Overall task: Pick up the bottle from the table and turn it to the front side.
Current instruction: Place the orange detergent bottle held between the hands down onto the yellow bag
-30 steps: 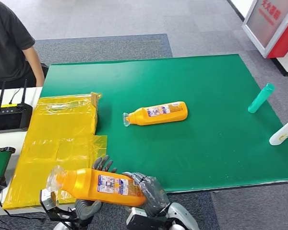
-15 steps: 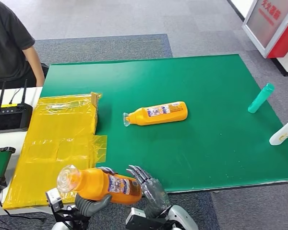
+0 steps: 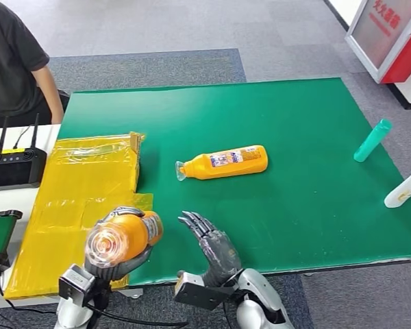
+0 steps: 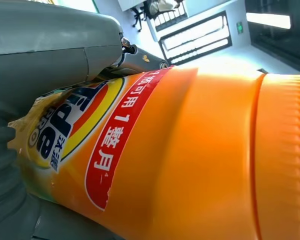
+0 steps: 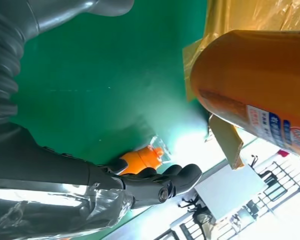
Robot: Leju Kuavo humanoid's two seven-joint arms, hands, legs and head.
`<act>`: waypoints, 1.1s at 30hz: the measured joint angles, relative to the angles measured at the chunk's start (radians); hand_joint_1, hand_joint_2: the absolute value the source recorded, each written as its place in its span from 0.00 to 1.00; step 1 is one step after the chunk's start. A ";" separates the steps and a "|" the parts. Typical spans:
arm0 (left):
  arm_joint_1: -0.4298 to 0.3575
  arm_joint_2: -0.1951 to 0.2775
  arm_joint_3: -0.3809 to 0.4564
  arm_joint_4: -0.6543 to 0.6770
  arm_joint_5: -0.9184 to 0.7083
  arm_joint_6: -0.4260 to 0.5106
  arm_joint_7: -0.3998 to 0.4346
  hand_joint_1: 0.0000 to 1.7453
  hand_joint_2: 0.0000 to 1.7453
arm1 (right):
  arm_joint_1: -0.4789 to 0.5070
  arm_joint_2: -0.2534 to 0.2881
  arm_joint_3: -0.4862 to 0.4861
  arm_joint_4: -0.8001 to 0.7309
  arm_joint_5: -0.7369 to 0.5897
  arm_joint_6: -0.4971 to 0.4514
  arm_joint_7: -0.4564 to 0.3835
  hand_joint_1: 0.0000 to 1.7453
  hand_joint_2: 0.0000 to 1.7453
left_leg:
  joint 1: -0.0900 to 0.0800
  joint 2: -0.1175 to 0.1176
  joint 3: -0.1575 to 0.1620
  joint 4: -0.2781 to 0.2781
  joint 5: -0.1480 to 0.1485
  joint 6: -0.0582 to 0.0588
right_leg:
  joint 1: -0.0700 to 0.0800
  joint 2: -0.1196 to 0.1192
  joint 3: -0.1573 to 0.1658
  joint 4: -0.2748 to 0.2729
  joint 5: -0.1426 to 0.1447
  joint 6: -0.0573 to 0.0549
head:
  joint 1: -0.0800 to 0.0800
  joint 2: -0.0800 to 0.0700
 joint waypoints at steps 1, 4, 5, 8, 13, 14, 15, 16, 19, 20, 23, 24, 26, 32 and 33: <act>0.000 -0.003 0.004 -0.004 -0.014 0.016 0.001 1.00 1.00 | 0.000 0.002 -0.004 -0.002 0.001 0.000 -0.001 0.00 1.00 | 0.000 0.000 0.000 0.000 0.000 0.000 | 0.000 0.000 0.000 0.000 0.000 0.000 | 0.000 0.000; -0.001 -0.014 0.029 -0.021 -0.121 0.126 0.025 1.00 1.00 | 0.011 0.006 -0.017 -0.013 -0.001 -0.011 -0.005 0.00 1.00 | 0.000 0.000 0.000 0.000 0.000 0.000 | 0.000 0.000 -0.001 0.000 0.000 0.000 | 0.000 0.000; -0.002 -0.018 0.042 -0.030 -0.177 0.176 0.044 1.00 1.00 | 0.020 0.006 -0.021 -0.020 -0.007 -0.023 -0.008 0.00 1.00 | 0.000 0.000 0.000 0.000 0.000 0.000 | 0.000 0.000 -0.001 0.000 0.000 0.000 | 0.000 0.000; 0.002 -0.021 0.080 -0.062 -0.404 0.335 0.128 1.00 1.00 | 0.069 -0.001 -0.033 -0.047 -0.058 -0.068 -0.025 0.00 1.00 | 0.000 0.000 0.000 0.000 -0.001 -0.001 | 0.000 0.000 -0.001 0.000 -0.001 -0.001 | 0.000 0.000; 0.014 0.027 0.102 -0.076 -0.881 0.537 0.341 1.00 1.00 | 0.136 -0.021 -0.059 -0.087 -0.155 -0.065 -0.033 0.00 1.00 | 0.000 0.000 0.000 0.000 -0.002 -0.002 | 0.000 0.000 -0.001 0.000 -0.002 -0.002 | 0.000 0.000; 0.014 0.044 0.103 -0.069 -0.948 0.560 0.380 1.00 1.00 | 0.143 -0.024 -0.065 -0.088 -0.162 -0.063 -0.035 0.00 1.00 | 0.000 0.000 0.000 0.000 -0.002 -0.002 | 0.000 0.000 -0.001 0.000 -0.002 -0.002 | 0.000 0.000; 0.015 0.063 0.105 -0.059 -0.997 0.579 0.413 1.00 1.00 | 0.150 -0.027 -0.070 -0.088 -0.168 -0.063 -0.037 0.00 1.00 | 0.000 0.000 0.000 0.000 -0.002 -0.002 | 0.000 0.000 -0.001 0.000 -0.002 -0.002 | 0.000 0.000; 0.015 0.080 0.107 -0.048 -1.034 0.594 0.440 1.00 1.00 | 0.156 -0.029 -0.075 -0.088 -0.174 -0.063 -0.040 0.00 1.00 | 0.000 0.000 0.000 0.000 -0.002 -0.002 | 0.001 0.000 -0.001 0.000 -0.002 -0.002 | 0.000 0.000; 0.017 0.121 0.113 -0.021 -1.119 0.620 0.502 1.00 1.00 | 0.171 -0.034 -0.085 -0.087 -0.188 -0.066 -0.051 0.00 1.00 | 0.001 0.000 0.000 0.000 -0.002 -0.002 | 0.001 0.000 -0.001 0.000 -0.002 -0.002 | 0.000 0.000; 0.017 0.134 0.114 -0.014 -1.144 0.622 0.526 1.00 1.00 | 0.175 -0.036 -0.087 -0.087 -0.191 -0.067 -0.054 0.00 1.00 | 0.001 0.000 0.000 0.000 -0.002 -0.002 | 0.001 0.000 -0.001 0.000 -0.002 -0.003 | 0.000 0.000; 0.011 0.187 0.101 0.006 -1.185 0.618 0.630 1.00 1.00 | 0.182 -0.040 -0.089 -0.087 -0.198 -0.068 -0.056 0.00 1.00 | 0.001 0.000 0.000 0.000 -0.002 -0.002 | 0.001 0.000 -0.003 0.000 -0.003 -0.003 | 0.000 0.000; 0.007 0.211 0.089 0.014 -1.187 0.616 0.669 1.00 1.00 | 0.183 -0.042 -0.090 -0.087 -0.201 -0.068 -0.056 0.00 1.00 | 0.001 0.000 0.000 0.000 -0.002 -0.002 | 0.001 0.000 -0.003 0.000 -0.003 -0.003 | 0.000 0.000; -0.003 0.261 0.060 0.035 -1.187 0.614 0.735 1.00 1.00 | 0.184 -0.044 -0.091 -0.087 -0.207 -0.068 -0.057 0.00 1.00 | 0.001 0.000 0.000 0.000 -0.002 -0.002 | 0.001 0.000 -0.005 0.000 -0.003 -0.003 | 0.000 0.000; -0.030 0.359 0.004 0.109 -1.187 0.615 0.775 1.00 1.00 | 0.186 -0.050 -0.093 -0.088 -0.220 -0.064 -0.064 0.00 1.00 | 0.002 0.000 0.000 0.000 -0.003 -0.003 | 0.002 0.000 -0.005 0.000 -0.003 -0.004 | 0.000 0.000; -0.033 0.368 -0.002 0.118 -1.187 0.615 0.777 1.00 1.00 | 0.186 -0.051 -0.093 -0.088 -0.220 -0.064 -0.065 0.00 1.00 | 0.002 0.000 0.000 0.000 -0.003 -0.003 | 0.002 0.000 -0.005 0.000 -0.003 -0.004 | 0.000 0.000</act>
